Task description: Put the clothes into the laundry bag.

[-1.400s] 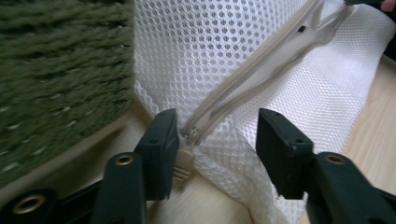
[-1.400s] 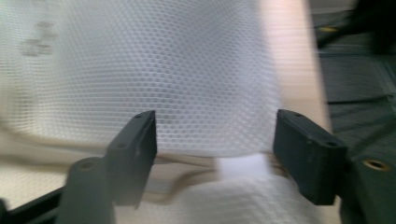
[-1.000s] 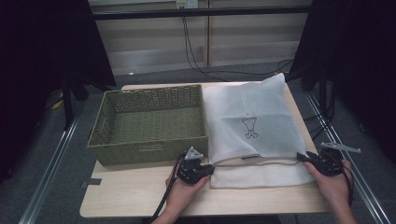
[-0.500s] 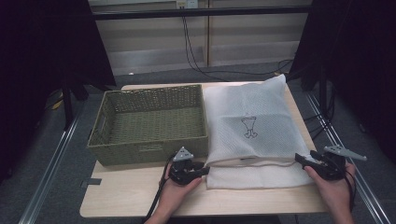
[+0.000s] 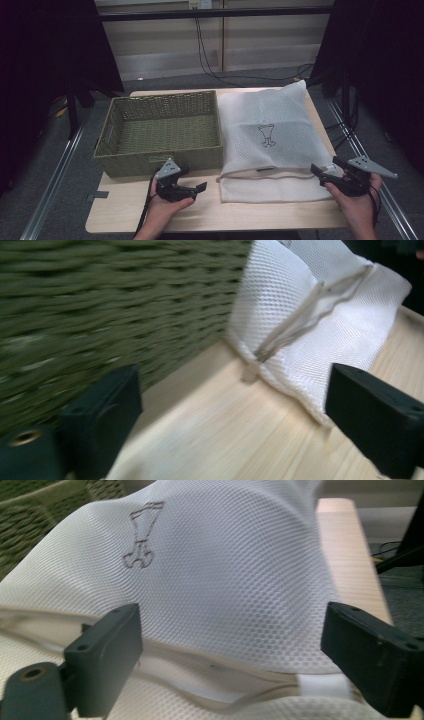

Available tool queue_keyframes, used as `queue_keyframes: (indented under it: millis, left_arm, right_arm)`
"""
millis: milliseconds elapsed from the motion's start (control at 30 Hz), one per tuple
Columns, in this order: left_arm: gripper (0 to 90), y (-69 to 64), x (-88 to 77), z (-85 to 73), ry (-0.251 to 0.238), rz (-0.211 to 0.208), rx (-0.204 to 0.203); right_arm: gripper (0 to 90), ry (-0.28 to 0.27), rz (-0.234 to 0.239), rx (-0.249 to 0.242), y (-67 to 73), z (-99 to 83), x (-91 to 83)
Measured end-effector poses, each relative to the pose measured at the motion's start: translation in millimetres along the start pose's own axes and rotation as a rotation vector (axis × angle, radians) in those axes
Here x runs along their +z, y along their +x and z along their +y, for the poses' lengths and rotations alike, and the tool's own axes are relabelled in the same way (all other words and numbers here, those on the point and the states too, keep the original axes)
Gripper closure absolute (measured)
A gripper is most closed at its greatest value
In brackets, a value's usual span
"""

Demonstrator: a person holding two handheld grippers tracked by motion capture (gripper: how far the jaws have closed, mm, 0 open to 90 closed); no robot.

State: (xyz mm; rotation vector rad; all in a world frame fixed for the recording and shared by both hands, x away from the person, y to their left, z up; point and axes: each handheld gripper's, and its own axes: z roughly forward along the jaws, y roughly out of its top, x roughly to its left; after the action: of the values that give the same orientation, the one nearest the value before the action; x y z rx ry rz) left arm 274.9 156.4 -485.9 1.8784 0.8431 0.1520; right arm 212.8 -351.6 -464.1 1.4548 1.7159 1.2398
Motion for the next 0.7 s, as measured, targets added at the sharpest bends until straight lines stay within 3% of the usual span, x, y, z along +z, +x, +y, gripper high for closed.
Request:
queue_keyframes:
  millis: [67,167,300,433,533,700]
  left_arm:
    - [3.1,4.4,-9.5,-0.2,-0.01,0.017,-0.004]
    - [0.6,8.3,-19.2,-1.3,-0.029,0.003,-0.015]
    - [0.0,14.7,-31.3,-5.6,-0.028,-0.007,0.006]
    - [0.0,24.1,-42.2,-11.3,-0.032,-0.018,-0.025]
    - [0.0,33.6,-56.5,-15.1,-0.073,-0.022,-0.045]
    - [0.0,47.3,-81.5,-24.6,-0.084,0.022,-0.029]
  right_arm:
    - [5.4,0.025,0.02,-0.012,4.8,-1.1,3.7]
    - [2.9,0.055,0.058,-0.025,11.5,-4.0,9.5]
    - [1.5,0.086,0.125,-0.037,18.9,-9.1,13.9]
    - [1.5,0.12,0.16,-0.035,23.5,-14.9,16.6]
    - [1.6,0.134,0.166,-0.047,26.3,-16.1,18.5]
    - [1.6,0.145,0.166,-0.059,26.7,-17.6,19.7]
